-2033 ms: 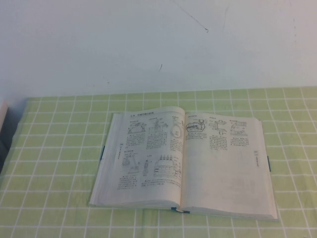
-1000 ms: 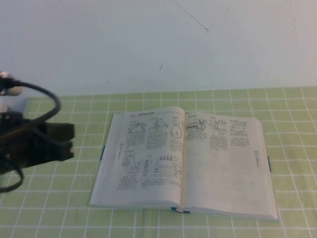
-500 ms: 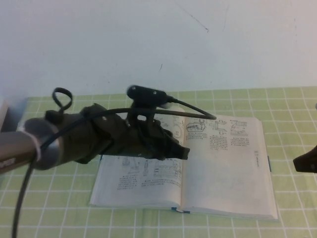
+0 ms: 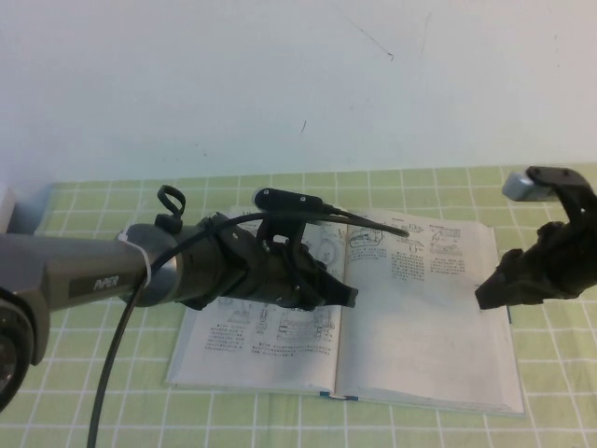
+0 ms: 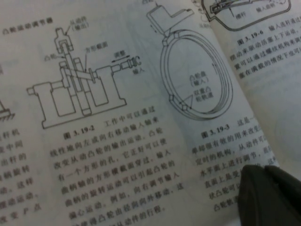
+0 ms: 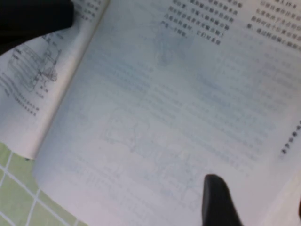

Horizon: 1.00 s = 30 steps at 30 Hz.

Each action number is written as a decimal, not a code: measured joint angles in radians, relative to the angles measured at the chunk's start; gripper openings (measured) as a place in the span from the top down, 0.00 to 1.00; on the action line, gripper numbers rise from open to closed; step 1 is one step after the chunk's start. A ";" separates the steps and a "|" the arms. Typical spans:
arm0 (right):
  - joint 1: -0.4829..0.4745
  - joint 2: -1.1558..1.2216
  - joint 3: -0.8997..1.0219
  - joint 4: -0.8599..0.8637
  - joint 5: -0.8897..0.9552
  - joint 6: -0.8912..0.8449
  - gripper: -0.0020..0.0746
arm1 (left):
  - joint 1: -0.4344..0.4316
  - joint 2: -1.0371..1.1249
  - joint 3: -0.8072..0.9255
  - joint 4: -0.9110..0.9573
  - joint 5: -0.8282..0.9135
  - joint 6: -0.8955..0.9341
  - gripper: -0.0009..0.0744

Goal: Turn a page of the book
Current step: Open the closed book

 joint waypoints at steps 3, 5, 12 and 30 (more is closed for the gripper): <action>0.016 0.078 -0.028 0.004 -0.009 0.037 0.51 | 0.000 0.000 0.000 0.000 0.000 0.000 0.99; 0.021 0.116 -0.039 0.006 -0.011 0.054 0.51 | 0.000 0.000 0.000 0.000 0.002 -0.005 0.99; 0.021 0.158 -0.050 0.008 -0.028 0.103 0.51 | 0.000 0.001 -0.002 0.000 0.012 -0.005 0.99; 0.021 0.171 -0.071 0.010 -0.013 0.137 0.51 | 0.100 -0.065 -0.002 0.093 0.212 -0.030 0.99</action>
